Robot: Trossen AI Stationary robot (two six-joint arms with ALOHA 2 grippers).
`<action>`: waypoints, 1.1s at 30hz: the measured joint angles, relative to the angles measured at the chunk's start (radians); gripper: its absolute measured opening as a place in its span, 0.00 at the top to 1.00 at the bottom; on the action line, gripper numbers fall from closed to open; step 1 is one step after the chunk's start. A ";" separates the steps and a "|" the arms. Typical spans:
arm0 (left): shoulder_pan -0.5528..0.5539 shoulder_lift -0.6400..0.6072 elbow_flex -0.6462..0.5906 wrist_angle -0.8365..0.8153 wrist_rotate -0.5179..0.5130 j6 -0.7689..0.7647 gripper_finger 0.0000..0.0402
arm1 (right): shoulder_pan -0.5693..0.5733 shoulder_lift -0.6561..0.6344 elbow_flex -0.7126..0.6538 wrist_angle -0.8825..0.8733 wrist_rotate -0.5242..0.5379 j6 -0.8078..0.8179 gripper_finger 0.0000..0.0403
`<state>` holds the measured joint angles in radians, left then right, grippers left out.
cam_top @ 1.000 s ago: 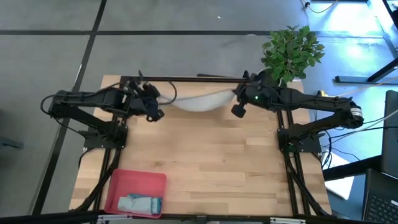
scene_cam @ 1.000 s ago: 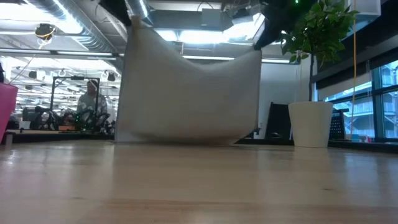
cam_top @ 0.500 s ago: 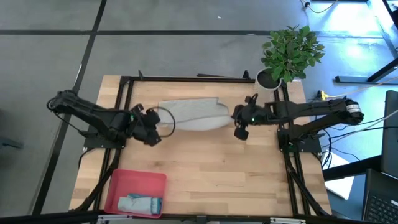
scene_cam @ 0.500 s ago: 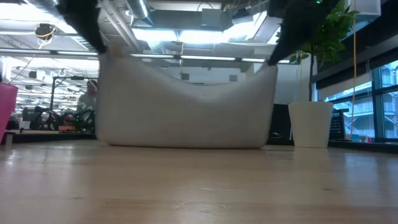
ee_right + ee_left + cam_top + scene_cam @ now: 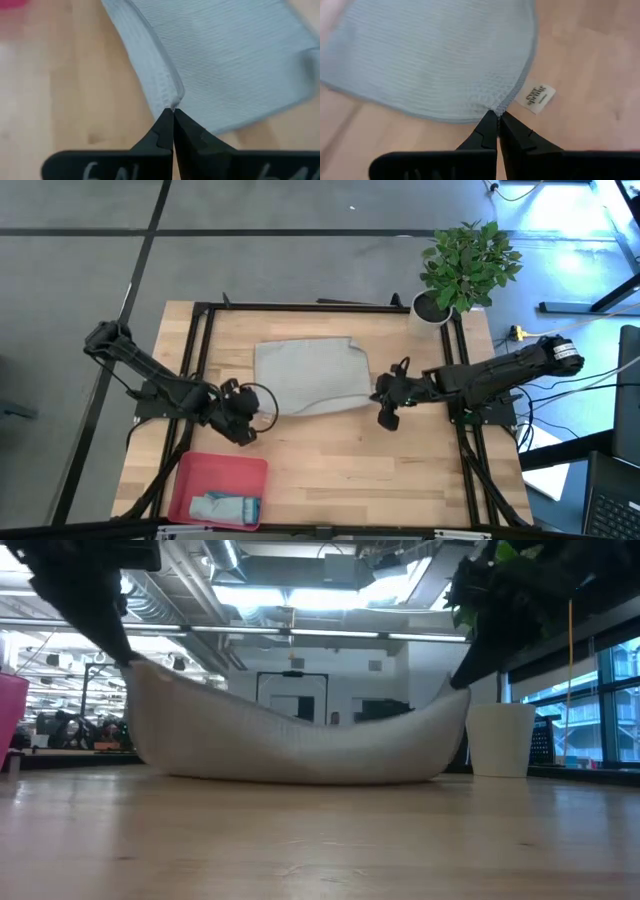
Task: Roll microfiber towels into tight, uniform cylinder then place into a basket
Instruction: Fold the gray towel
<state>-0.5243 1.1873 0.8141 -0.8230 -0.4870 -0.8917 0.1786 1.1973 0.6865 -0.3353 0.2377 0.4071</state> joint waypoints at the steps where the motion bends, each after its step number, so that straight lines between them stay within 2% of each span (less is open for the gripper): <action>1: -0.009 0.000 -0.011 0.022 0.010 0.000 1.00 | 0.005 0.000 -0.018 0.030 -0.006 0.011 0.99; 7: -0.059 0.000 -0.063 0.120 0.061 -0.051 1.00 | 0.050 0.000 -0.092 0.096 -0.027 0.102 0.99; 14: -0.117 0.013 -0.091 0.129 0.106 -0.175 1.00 | 0.123 0.000 -0.123 0.101 -0.032 0.211 0.99; 20: -0.140 0.052 -0.092 0.129 0.113 -0.201 1.00 | 0.159 0.000 -0.119 0.110 -0.021 0.201 0.99; 27: -0.084 0.048 -0.092 0.089 -0.024 -0.199 1.00 | 0.095 0.000 -0.113 0.130 0.164 0.116 0.99; 33: -0.010 0.049 -0.093 0.020 -0.132 -0.200 1.00 | -0.024 0.000 -0.112 0.133 0.223 0.025 0.99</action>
<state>-0.5344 1.2362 0.7216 -0.8031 -0.6187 -1.0912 0.1548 1.1976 0.5743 -0.2028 0.4608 0.4322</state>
